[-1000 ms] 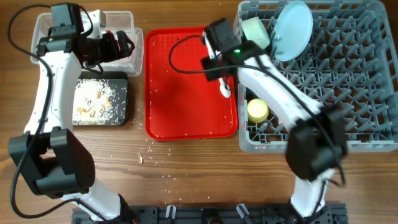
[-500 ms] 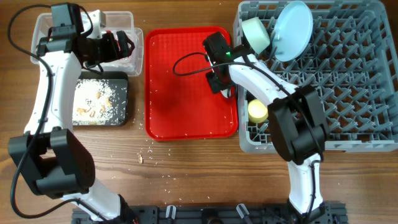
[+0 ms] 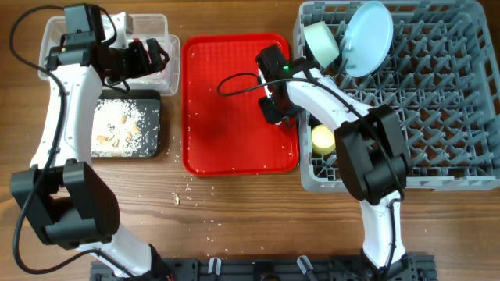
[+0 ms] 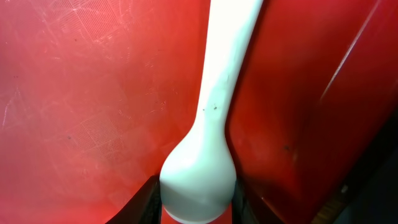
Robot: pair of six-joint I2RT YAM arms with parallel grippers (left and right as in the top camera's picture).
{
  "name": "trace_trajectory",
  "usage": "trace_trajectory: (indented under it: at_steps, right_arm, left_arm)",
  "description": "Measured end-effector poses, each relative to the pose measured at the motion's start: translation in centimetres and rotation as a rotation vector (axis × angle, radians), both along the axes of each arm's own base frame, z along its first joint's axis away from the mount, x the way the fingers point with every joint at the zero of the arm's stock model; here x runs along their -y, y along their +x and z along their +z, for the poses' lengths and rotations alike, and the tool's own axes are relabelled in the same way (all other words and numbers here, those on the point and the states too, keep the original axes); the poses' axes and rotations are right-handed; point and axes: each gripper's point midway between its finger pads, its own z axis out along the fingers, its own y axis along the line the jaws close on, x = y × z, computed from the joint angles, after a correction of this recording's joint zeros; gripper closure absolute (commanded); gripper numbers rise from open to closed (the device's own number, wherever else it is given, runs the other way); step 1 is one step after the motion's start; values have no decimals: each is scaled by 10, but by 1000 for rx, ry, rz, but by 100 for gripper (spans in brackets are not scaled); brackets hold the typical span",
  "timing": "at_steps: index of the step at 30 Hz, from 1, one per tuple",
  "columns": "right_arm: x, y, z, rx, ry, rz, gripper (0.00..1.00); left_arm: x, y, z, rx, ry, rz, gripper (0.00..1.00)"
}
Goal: Sort waste into correct bins and load items into the dishwasher rack
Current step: 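Place the spoon in the rack and release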
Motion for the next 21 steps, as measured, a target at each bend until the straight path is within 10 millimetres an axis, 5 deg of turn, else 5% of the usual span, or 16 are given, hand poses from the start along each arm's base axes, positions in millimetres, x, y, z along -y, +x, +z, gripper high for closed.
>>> trace_trajectory:
  at_steps: [7, 15, 18, 21]
  right_arm:
    - [2, -10, 9, -27, -3, 12, 82]
    - [17, -23, 176, 254, 118, 20, 82]
    - [45, -34, 209, 303, 108, -86, 81]
    - [126, -50, 216, 261, -9, -442, 81]
  left_arm:
    - [0, 0, 0, 0, 0, 0, 0]
    - [0, 0, 0, 0, 0, 0, 0]
    - [0, 0, 0, 0, 0, 0, 0]
    - [0, 0, 0, 0, 0, 0, 0]
